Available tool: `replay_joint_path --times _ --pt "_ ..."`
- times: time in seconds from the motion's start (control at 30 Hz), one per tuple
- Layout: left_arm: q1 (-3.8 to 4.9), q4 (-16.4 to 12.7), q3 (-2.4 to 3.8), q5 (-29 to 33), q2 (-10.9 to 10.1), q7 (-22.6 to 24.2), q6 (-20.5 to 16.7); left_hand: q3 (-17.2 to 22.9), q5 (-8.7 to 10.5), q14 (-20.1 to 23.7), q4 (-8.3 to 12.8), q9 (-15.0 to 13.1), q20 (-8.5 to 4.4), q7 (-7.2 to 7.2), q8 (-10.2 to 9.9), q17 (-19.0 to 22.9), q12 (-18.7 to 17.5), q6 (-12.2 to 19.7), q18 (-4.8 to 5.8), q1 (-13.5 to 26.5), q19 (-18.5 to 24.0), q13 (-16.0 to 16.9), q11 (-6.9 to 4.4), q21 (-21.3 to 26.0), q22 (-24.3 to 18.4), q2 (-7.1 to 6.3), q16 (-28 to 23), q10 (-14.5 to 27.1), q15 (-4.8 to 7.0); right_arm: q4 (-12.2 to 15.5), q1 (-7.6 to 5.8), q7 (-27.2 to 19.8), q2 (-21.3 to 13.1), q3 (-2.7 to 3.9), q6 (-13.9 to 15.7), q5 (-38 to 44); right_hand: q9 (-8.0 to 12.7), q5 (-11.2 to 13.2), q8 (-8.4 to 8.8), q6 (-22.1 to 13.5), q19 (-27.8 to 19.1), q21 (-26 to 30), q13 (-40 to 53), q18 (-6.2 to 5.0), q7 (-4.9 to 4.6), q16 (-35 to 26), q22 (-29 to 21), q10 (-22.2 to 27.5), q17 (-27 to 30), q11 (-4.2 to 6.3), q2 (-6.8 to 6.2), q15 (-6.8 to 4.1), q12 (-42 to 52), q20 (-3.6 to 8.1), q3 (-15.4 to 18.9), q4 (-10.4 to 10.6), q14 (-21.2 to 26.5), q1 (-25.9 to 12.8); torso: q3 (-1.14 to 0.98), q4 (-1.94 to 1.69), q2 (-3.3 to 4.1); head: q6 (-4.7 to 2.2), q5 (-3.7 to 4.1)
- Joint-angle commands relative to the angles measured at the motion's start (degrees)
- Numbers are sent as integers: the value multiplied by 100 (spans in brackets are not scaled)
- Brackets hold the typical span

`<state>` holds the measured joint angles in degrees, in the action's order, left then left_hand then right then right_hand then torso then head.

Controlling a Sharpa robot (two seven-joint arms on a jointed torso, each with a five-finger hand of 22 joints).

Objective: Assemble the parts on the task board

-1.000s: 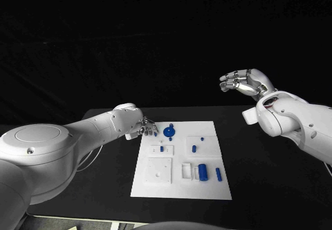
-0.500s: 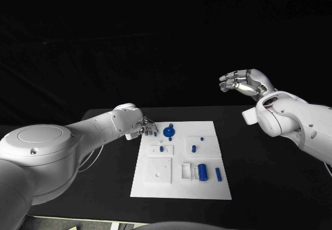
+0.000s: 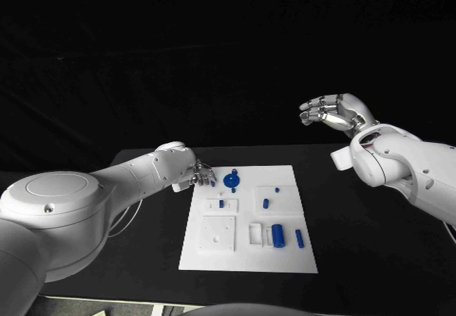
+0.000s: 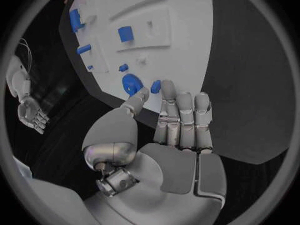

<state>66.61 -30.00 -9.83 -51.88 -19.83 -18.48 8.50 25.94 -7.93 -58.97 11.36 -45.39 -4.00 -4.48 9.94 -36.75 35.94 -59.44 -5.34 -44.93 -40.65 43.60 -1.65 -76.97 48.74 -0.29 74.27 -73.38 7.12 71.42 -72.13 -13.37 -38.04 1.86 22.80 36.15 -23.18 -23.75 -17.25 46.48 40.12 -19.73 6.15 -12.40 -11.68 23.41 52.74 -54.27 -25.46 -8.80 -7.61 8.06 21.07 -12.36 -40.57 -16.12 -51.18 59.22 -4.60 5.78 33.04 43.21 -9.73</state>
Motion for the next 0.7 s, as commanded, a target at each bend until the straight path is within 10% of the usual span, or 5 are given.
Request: replay_joint_path --times 0.03,0.7 --pt "-2 12 3 108 21 93 68 8 25 44 32 8 -829 -31 -11 6 -37 25 71 -12 50 8 17 23 7 78 22 21 6 14 -2 -71 -2 4 -26 6 9 -32 16 -31 -10 33 -10 -114 -19 -19 10 -45 10 -12 26 37 -33 -33 27 -8 10 14 1 -2 1 10 12" --pt "-53 202 2 154 82 83 106 -1 38 55 49 32 -824 -49 -35 15 -52 84 80 -37 58 9 32 31 12 122 20 29 -5 22 -9 -70 10 5 -33 4 13 -32 15 -31 -10 37 -22 -117 -19 -21 13 -48 13 -11 23 37 -33 -36 28 -8 10 19 -8 -3 1 23 43"
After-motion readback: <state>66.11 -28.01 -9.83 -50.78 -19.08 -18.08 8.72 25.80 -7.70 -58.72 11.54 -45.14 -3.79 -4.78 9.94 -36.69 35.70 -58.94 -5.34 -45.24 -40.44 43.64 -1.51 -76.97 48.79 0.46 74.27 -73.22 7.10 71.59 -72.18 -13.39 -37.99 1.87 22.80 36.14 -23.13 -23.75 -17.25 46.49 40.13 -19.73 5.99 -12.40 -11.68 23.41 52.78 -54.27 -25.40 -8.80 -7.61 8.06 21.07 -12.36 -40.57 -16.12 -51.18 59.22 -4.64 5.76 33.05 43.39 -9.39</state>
